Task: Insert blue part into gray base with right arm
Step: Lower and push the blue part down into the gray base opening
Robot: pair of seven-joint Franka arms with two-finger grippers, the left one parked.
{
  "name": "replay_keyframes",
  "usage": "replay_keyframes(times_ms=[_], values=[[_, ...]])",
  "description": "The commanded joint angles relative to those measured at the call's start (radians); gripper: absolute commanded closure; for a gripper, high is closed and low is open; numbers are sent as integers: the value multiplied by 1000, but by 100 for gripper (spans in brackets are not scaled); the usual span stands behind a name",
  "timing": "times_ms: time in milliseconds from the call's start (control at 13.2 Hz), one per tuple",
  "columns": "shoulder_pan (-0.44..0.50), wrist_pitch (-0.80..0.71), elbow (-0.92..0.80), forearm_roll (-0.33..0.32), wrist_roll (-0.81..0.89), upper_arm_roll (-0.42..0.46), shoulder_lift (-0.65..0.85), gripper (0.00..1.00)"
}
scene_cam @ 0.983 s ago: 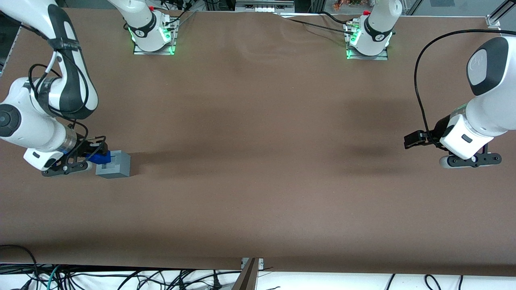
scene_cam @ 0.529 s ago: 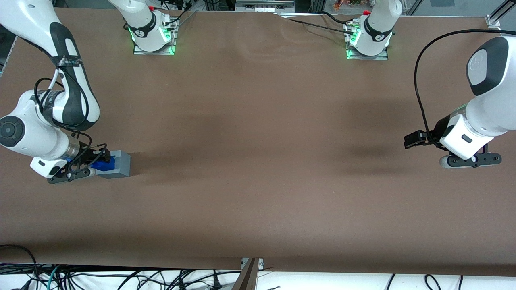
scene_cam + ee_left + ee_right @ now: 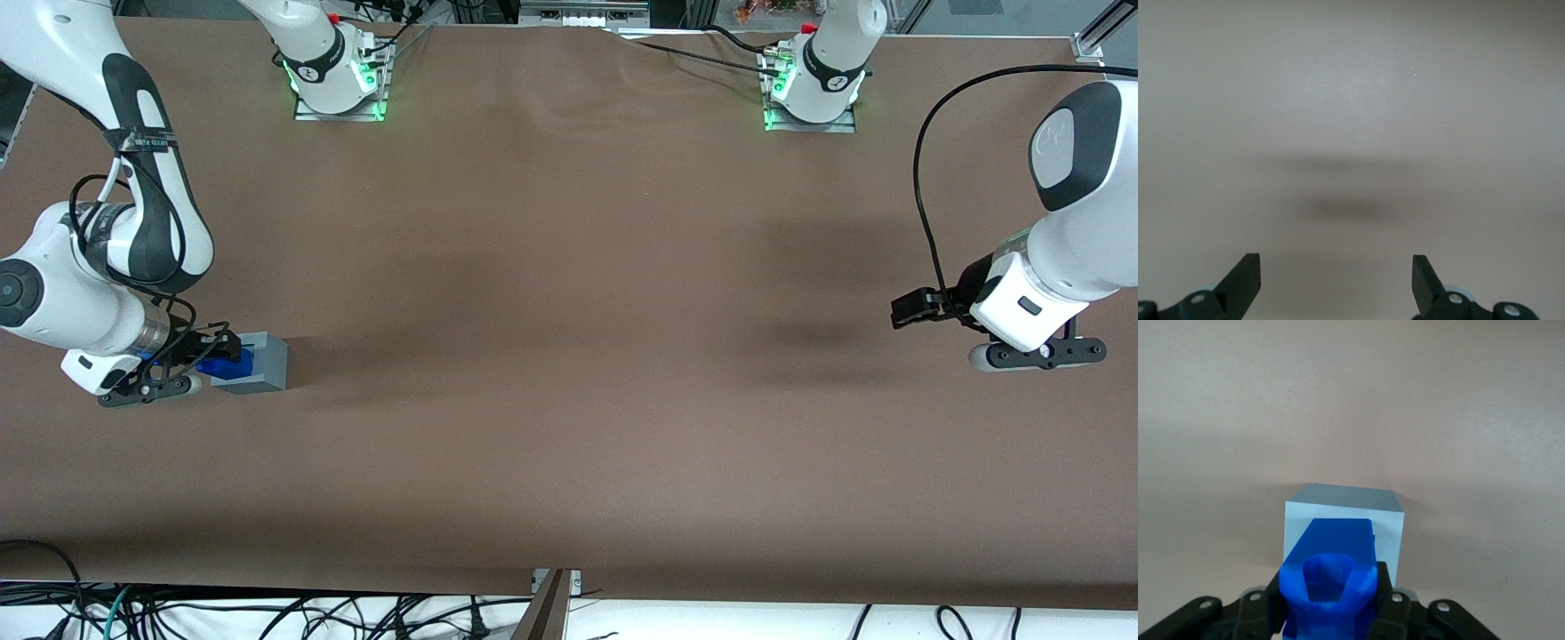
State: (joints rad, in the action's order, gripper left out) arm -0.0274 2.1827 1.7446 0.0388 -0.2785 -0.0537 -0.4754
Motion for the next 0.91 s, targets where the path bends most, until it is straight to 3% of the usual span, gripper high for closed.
replay_keyframes(times_ms=[0,831], values=[[-11,-9,-11,29,10,9,-42,79],[-39,-33,-5,30,38,9,-49,79]])
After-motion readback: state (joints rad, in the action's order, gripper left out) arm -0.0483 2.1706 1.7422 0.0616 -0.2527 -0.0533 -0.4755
